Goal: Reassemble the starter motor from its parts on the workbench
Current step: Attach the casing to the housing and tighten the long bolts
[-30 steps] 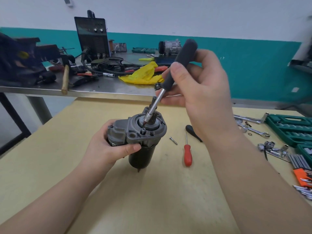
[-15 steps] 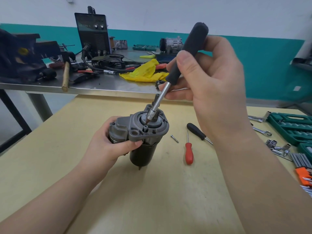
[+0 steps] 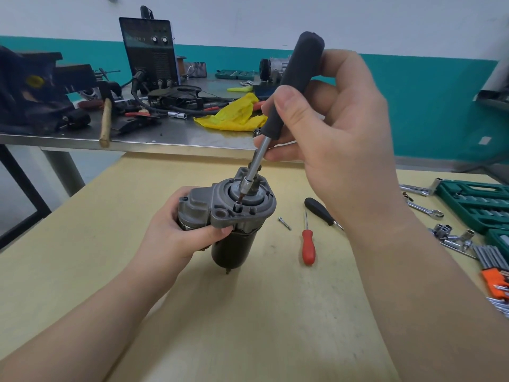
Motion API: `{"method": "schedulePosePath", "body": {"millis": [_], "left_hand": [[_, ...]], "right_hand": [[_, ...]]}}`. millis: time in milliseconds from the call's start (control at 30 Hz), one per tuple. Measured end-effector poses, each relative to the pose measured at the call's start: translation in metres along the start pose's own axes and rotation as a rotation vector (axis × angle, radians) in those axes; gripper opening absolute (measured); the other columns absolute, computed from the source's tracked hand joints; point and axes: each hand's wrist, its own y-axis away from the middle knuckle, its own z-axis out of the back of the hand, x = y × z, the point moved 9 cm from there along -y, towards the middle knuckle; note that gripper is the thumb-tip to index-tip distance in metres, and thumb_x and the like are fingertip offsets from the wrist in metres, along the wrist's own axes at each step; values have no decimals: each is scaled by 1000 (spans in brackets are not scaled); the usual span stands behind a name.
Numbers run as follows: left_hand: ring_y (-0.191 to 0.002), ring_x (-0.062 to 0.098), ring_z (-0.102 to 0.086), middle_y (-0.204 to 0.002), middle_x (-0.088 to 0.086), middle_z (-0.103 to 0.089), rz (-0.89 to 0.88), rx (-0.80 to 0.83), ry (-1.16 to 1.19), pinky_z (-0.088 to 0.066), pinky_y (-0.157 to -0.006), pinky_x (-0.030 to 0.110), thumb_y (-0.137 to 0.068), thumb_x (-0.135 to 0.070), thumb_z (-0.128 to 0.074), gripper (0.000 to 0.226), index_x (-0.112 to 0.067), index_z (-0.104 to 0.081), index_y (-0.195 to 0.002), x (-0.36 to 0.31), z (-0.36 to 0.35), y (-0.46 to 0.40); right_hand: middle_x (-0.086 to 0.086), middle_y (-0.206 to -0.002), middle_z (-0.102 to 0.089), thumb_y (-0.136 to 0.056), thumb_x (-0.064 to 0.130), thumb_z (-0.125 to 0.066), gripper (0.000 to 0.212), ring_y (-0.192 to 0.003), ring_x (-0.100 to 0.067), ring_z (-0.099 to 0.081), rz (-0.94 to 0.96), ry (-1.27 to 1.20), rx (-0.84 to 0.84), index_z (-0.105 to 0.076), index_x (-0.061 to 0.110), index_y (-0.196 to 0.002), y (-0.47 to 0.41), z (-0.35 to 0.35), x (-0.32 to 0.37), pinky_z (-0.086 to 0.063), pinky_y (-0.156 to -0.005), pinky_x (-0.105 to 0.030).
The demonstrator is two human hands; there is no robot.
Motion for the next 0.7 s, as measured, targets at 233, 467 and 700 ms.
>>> {"method": "schedulePosePath", "body": {"millis": [233,467,700], "left_hand": [[-76,6,-70,-93,-6,-77,-3,-9,-4,-54,-60,21,-59,-35,-93,56,-35,-74,-111,-1,0,0],[-77,7,-71,-95,-5,-78,-17,0,5,-54,-61,19,-61,-32,-93,55,-32,-74,-113,-2,-1,1],[-99,12,-78,-112,0,-82,-64,-5,-60,-59,-75,19,-52,-34,-101,65,-40,-75,-112,-6,3,-1]], "right_hand": [[-5,-103,-77,-104,17,-67,23,-85,-21,-80,18,18,16,-51,20,-120,1,-2,1,-67,-61,-37],[-6,-96,-71,-92,23,-84,68,-83,-26,-75,190,126,-57,-43,28,-146,-3,-4,11,-66,-73,-40],[-17,-116,-67,-107,9,-47,53,-98,-37,-70,117,-22,12,-40,19,-159,-10,-12,2,-61,-88,-54]]}}
